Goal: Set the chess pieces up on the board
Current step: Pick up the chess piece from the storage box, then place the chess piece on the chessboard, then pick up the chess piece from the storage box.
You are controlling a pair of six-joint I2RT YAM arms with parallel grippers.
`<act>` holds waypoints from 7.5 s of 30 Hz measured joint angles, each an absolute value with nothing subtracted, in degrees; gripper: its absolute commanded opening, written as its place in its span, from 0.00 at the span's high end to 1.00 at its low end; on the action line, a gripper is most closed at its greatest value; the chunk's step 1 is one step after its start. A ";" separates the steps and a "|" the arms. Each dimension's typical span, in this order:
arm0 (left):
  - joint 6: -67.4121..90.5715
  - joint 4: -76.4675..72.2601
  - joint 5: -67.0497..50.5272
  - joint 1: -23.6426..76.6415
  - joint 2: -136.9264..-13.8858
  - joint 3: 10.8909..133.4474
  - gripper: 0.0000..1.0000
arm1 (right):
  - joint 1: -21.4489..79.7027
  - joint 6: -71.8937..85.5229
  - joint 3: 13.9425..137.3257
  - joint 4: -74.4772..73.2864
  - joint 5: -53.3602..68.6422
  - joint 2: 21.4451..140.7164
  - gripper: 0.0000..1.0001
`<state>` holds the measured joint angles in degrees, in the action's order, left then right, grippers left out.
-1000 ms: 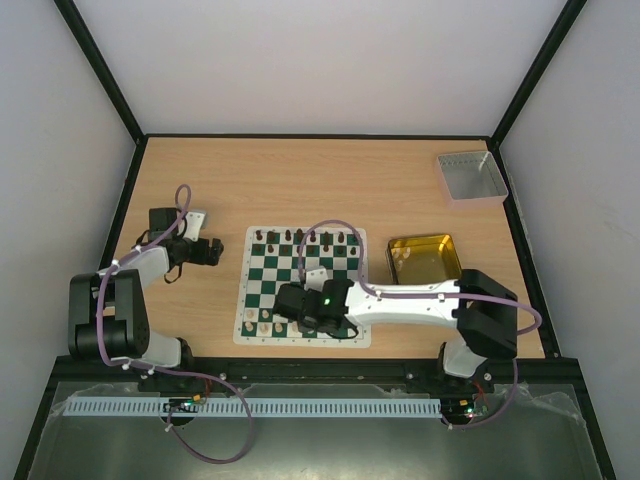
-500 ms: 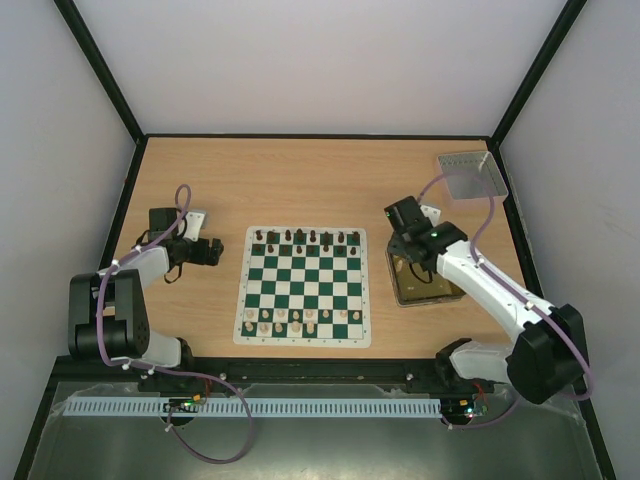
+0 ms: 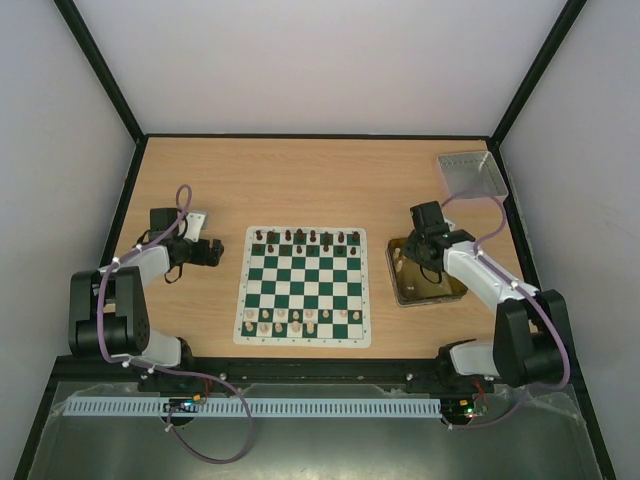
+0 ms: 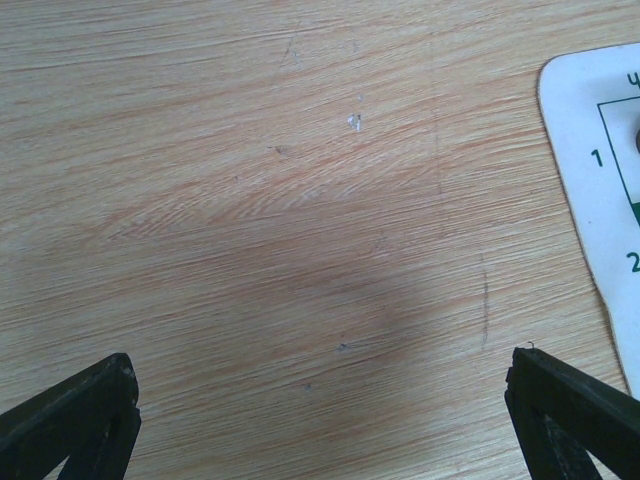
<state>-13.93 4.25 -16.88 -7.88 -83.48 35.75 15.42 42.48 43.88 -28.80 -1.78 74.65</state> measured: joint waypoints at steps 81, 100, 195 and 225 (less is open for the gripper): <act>-13.93 4.71 -16.91 -7.01 -86.06 36.82 0.01 | 22.96 39.83 41.63 -26.70 2.31 76.99 0.90; -13.96 4.71 -16.99 -6.96 -86.04 36.82 0.01 | 36.84 44.62 50.61 -42.35 -6.83 72.42 0.92; -13.93 4.71 -16.95 -6.92 -86.04 36.82 0.00 | 74.28 63.66 54.30 -35.97 -3.25 87.29 0.72; -13.93 4.89 -16.99 -6.92 -86.41 36.84 0.00 | 22.72 45.56 49.69 -30.83 -5.56 81.12 0.73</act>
